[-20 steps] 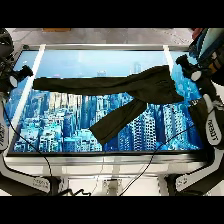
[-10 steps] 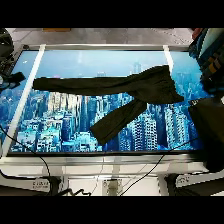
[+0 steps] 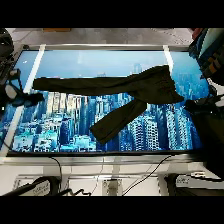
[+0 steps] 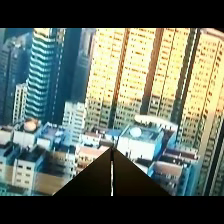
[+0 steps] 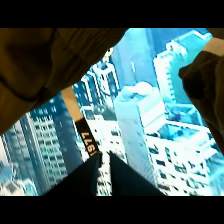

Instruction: Fold the clothes and pants, and hang the long-sleeved shirts on hangers.

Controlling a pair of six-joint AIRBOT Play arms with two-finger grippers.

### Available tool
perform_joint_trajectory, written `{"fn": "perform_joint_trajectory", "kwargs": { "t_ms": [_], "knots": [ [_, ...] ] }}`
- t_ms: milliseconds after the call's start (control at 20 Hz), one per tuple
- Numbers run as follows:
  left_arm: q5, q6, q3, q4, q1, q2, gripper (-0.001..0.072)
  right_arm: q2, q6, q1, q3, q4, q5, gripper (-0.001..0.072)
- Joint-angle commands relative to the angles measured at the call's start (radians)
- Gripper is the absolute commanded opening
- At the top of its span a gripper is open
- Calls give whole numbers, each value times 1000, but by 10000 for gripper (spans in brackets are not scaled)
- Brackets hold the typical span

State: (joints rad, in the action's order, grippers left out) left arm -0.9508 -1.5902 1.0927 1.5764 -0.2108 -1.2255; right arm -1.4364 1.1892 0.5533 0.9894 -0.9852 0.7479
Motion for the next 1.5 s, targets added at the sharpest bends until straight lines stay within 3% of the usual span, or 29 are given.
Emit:
{"fn": "perform_joint_trajectory", "kwargs": {
  "t_ms": [0, 50, 100, 250, 450, 500, 550, 600, 700, 850, 950, 1250, 1450],
  "knots": [
    [-10, 21, -192, -119, 14, 165, 141, 20, -43, -7, -104, 220, -227, 496],
    [-12, 27, -216, -183, 17, 182, 381, 6, -43, -13, -95, 302, -260, 505],
    [-18, 52, -229, -263, 23, 184, 505, -10, -43, -15, -83, 364, -288, 505],
    [-19, 155, -243, -426, 68, 182, 504, -101, -43, -18, -13, 485, -290, 506],
    [-19, 196, -248, -434, 160, 180, 510, -238, 14, -24, 95, 544, -227, 491],
    [-21, 196, -249, -433, 180, 174, 545, -268, 48, -27, 117, 544, -207, 491],
    [-20, 196, -249, -434, 202, 163, 655, -294, 84, -29, 135, 543, -197, 491],
    [-22, 195, -249, -434, 225, 149, 712, -312, 105, -32, 148, 543, -199, 488],
    [-39, 194, -249, -434, 268, 113, 711, -326, 110, -40, 160, 544, -222, 447],
    [-67, 192, -249, -437, 336, 45, 708, -327, 111, -51, 162, 536, -271, 277],
    [-71, 192, -249, -482, 368, 5, 705, -327, 111, -56, 162, 536, -274, 34],
    [-130, 194, -304, -563, 458, -42, 699, -326, 111, -58, 162, 536, -267, 34],
    [-131, 245, -391, -730, 533, -42, 691, -325, 111, -58, 162, 536, -261, 34]
  ]
}}
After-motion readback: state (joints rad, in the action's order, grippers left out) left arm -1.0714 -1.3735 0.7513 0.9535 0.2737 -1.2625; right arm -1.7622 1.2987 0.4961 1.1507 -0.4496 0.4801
